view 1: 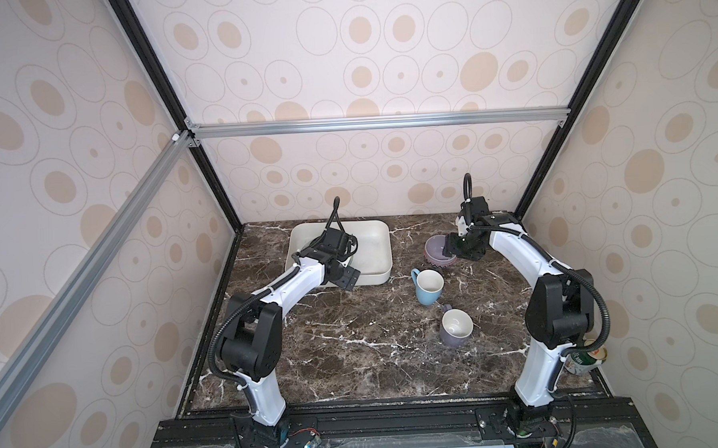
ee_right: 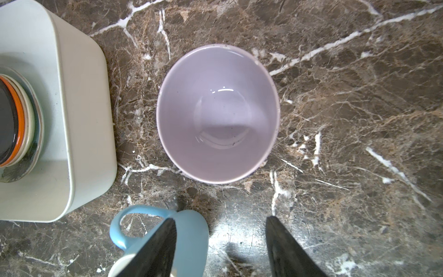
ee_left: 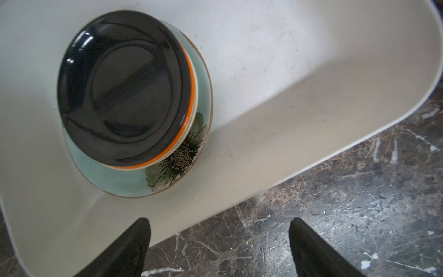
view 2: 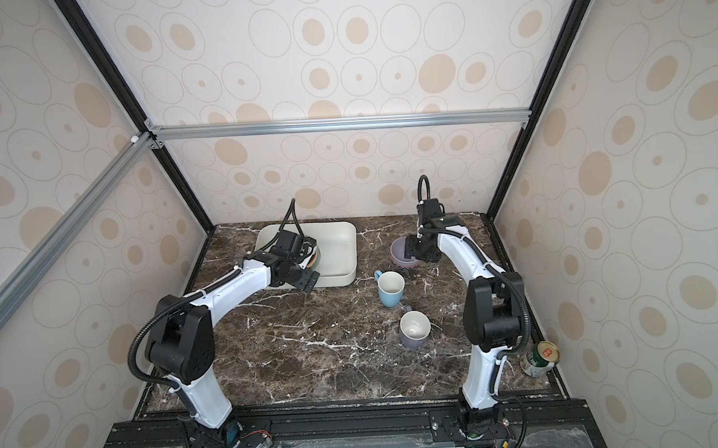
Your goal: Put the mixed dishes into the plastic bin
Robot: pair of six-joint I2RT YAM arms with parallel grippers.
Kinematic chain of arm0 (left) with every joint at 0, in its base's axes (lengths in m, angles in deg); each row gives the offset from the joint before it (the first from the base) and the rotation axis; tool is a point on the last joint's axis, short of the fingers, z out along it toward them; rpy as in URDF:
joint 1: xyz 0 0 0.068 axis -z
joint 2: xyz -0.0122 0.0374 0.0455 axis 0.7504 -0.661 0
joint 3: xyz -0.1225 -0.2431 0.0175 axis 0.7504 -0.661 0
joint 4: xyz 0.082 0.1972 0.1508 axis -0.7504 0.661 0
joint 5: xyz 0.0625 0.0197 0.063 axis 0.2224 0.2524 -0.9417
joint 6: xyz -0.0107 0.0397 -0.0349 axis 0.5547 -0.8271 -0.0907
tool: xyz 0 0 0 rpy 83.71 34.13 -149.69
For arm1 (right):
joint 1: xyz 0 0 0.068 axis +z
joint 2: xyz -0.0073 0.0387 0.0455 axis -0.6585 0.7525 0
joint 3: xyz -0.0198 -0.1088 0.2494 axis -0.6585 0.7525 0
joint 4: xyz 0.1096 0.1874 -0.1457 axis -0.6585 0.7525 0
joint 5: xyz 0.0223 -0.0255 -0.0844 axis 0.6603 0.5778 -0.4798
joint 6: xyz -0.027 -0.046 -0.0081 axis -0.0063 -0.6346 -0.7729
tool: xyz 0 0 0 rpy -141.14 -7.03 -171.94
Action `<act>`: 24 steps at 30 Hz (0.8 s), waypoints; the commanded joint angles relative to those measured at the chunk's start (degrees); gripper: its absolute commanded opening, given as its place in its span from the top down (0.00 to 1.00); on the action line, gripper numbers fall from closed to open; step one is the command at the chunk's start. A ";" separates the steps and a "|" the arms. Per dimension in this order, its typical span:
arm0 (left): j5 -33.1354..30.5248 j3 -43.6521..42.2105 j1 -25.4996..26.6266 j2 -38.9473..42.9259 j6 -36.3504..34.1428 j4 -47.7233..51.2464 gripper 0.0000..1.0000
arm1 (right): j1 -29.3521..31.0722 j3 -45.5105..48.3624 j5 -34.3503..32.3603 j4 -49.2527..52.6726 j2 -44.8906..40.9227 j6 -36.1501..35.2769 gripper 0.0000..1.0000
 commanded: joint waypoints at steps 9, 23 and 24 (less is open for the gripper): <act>-0.10 5.11 1.89 -9.41 -5.69 3.09 0.20 | -0.93 0.78 2.70 -0.48 -0.56 -0.27 0.37; -1.81 0.26 4.41 -5.65 -5.43 2.44 0.72 | -1.15 1.41 2.83 -0.24 -1.69 -0.25 0.37; -1.72 -0.41 4.50 -5.20 -5.25 2.44 0.76 | -1.19 1.48 2.77 -0.26 -1.97 -0.33 0.37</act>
